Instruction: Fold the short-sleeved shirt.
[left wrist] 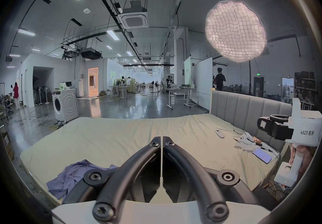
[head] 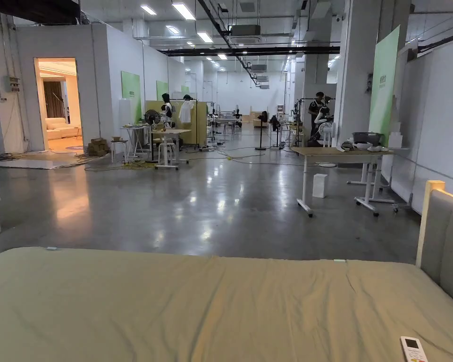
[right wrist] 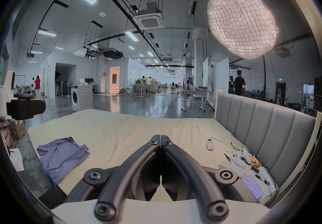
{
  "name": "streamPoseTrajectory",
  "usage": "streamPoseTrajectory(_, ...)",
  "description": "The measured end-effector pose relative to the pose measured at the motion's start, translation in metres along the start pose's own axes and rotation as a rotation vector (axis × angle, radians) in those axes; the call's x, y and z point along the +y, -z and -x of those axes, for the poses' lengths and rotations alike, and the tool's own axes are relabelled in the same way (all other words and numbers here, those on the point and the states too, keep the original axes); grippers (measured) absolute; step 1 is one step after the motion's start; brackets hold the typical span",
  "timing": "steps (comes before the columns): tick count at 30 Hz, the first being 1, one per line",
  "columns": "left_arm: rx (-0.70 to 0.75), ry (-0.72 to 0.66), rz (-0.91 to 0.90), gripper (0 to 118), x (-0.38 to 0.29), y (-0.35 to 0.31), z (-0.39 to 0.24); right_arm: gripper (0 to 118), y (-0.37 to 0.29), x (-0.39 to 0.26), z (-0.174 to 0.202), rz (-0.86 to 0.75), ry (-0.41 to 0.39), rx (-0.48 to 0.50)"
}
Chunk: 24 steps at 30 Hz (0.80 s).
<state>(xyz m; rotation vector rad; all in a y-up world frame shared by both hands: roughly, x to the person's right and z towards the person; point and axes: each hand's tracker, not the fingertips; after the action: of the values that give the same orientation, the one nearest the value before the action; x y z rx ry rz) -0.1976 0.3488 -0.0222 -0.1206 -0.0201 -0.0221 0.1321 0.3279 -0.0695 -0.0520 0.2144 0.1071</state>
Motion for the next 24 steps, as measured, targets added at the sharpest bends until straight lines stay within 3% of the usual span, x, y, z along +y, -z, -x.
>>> streamPoseTrajectory(4,0.008,-0.020,0.016,2,-0.001,-0.001,0.008,0,0.000,-0.003,-0.001,0.012,0.008,0.014)
streamPoseTrajectory(6,-0.006,-0.098,0.043,20,-0.003,-0.002,0.019,0,0.000,-0.008,0.001,0.031,0.013,0.017)
streamPoseTrajectory(8,0.022,-0.149,0.058,55,-0.007,-0.007,0.035,0,-0.003,-0.012,0.002,0.025,-0.017,0.020)
streamPoseTrajectory(10,0.066,-0.139,0.073,59,-0.011,-0.013,0.053,0,-0.004,-0.019,0.003,0.044,-0.011,0.031)
streamPoseTrajectory(15,0.188,-0.143,0.181,100,-0.019,-0.024,0.109,0,-0.006,-0.038,0.002,0.109,0.034,0.059)
streamPoseTrajectory(17,0.226,-0.108,0.211,107,-0.027,-0.021,0.130,0,-0.003,-0.046,0.002,0.164,0.075,0.064)
streamPoseTrajectory(20,0.295,-0.024,0.342,107,-0.047,0.000,0.160,0,0.001,-0.054,0.003,0.204,0.081,0.067)
streamPoseTrajectory(24,0.241,-0.115,0.457,107,-0.093,0.050,0.206,0,0.004,-0.062,0.006,0.257,0.077,0.060)
